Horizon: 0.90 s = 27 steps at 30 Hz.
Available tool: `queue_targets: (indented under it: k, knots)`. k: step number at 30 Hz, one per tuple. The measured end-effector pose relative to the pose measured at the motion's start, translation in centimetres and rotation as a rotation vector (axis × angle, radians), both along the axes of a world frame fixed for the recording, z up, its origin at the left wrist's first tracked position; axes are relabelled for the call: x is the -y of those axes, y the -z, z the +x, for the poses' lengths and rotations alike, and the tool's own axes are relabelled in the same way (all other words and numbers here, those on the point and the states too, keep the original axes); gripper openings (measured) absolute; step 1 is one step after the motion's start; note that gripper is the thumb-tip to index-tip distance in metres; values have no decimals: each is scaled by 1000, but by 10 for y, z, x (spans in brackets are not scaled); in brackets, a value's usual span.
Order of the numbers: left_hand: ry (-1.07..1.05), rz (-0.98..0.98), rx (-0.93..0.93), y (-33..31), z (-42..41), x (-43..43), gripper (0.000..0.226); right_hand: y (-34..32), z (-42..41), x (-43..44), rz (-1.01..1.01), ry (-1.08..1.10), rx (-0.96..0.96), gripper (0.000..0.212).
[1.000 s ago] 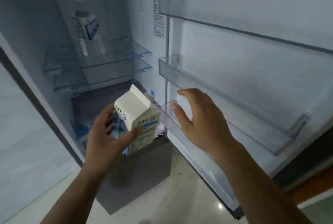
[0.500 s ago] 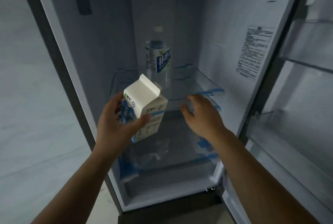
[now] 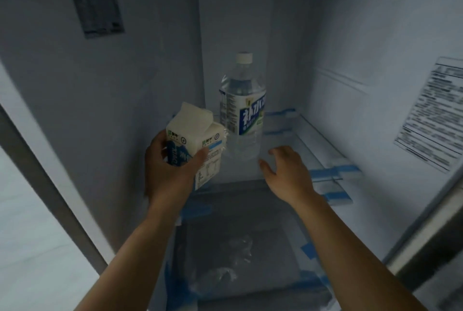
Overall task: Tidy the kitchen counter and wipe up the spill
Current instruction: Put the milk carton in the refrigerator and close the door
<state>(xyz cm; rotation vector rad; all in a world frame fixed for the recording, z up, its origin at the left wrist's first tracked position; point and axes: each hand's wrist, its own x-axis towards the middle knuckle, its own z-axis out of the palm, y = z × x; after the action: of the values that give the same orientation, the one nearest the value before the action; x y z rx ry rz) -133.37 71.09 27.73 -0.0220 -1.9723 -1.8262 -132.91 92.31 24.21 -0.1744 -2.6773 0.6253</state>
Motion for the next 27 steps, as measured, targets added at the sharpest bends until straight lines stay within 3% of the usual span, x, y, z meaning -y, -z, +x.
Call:
queue_targets:
  k: [6, 21, 27]
  knots:
    - [-46, 47, 9, 13, -30, -8, 58, 12, -5, -5, 74, 24, -39, 42]
    - [-36, -97, -44, 24, -63, -6, 73, 14, -10, -6, 137, 43, -76, 64]
    - [-90, -174, -70, 18, -50, -7, 103, 7, 3, -7, 74, 16, -13, 40]
